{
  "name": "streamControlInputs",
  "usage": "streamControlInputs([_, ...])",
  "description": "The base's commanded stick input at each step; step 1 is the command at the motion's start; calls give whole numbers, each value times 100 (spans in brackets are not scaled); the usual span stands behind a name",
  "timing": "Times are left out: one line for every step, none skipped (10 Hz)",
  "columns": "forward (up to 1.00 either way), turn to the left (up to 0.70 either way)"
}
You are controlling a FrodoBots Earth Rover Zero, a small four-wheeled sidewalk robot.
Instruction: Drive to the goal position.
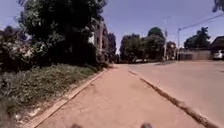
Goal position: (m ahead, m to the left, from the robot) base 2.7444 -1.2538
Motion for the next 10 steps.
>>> streamControlInputs([70,0])
streamControlInputs([70,0])
streamControlInputs([70,0])
streamControlInputs([70,0])
streamControlInputs([70,0])
streamControlInputs([70,0])
streamControlInputs([70,0])
streamControlInputs([70,0])
streamControlInputs([70,0])
streamControlInputs([70,-16])
